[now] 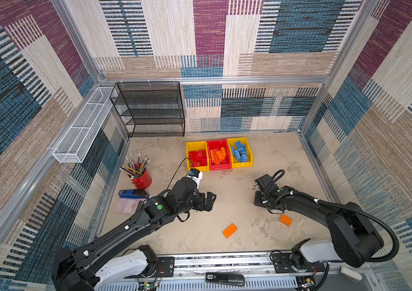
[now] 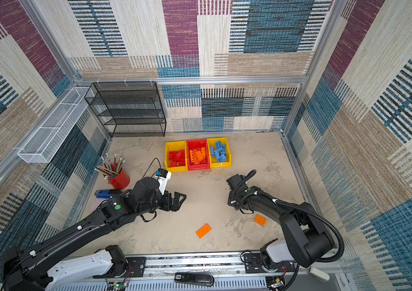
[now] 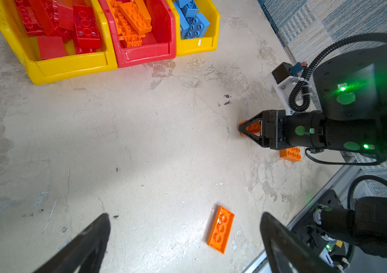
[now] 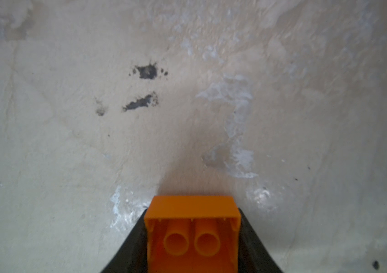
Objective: Sort the legos into containers by color
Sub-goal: Pick up the lego from the middle-right of the table, then place the lego in the container.
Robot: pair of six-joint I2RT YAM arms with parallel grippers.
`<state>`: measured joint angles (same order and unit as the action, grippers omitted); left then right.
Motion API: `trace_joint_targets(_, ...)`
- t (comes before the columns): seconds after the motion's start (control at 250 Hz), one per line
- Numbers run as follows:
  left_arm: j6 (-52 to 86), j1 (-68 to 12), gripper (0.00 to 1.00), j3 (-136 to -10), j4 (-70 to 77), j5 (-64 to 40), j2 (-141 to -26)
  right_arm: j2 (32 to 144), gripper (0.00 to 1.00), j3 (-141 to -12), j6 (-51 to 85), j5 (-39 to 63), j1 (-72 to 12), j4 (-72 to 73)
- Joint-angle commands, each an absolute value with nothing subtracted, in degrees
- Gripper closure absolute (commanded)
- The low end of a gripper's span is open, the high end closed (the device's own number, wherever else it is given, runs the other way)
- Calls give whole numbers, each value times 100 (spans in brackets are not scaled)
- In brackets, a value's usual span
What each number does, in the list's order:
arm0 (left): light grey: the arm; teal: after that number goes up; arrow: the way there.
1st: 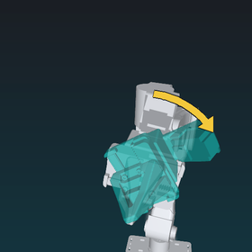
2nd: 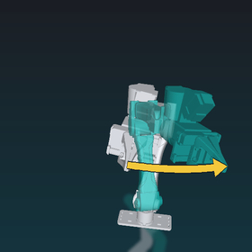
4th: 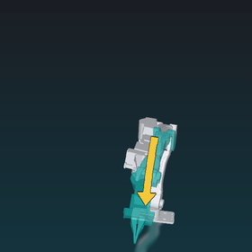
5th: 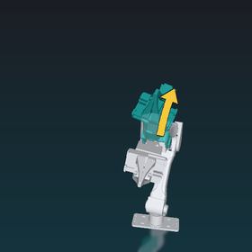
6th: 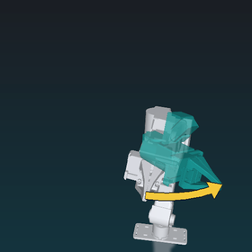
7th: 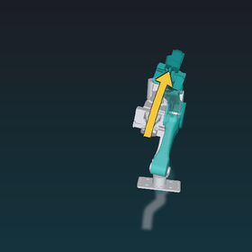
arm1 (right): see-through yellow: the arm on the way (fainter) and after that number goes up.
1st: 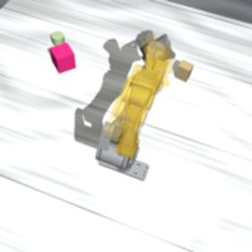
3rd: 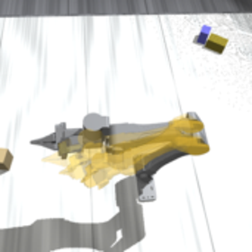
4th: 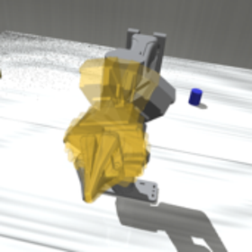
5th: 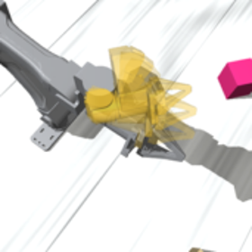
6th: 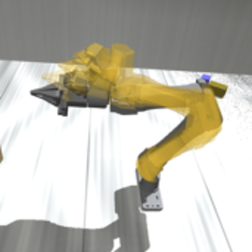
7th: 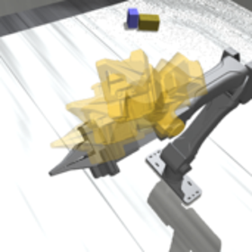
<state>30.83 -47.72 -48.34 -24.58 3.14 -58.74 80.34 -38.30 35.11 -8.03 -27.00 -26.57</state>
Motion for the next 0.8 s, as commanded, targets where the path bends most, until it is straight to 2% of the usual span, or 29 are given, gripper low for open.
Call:
trace_joint_targets(0.0,2856,-4764,1,-4784,-2411,458,-5839,7972,60,-4038,3346,-732,-2707,-2679)
trace_joint_targets(0.152,2828,-4706,1,-4833,-2505,456,-5903,7994,61,-4998,2994,-539,-2757,-2750)
trace_joint_targets(0.284,2890,-4565,1,-4833,-2507,399,-6037,8541,60,-6225,2554,-393,-2777,-2695)
trace_joint_targets(0.8,2874,-3747,1,-4771,-2618,354,-6057,12282,59,-11017,1399,127,-2777,-3384)
